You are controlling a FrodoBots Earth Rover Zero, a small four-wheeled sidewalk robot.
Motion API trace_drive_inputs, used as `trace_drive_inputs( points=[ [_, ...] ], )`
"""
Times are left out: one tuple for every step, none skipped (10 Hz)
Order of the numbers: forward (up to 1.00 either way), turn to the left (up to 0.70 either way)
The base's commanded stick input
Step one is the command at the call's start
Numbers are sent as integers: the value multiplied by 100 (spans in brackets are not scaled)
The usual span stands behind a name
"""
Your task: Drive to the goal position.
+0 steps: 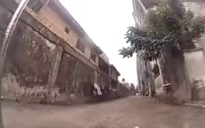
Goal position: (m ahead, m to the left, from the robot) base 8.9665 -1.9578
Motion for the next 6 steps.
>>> trace_drive_inputs(
  points=[
    [84,-34],
    [84,-34],
    [84,-34],
    [84,-34],
    [84,-34],
    [84,-34]
  ],
)
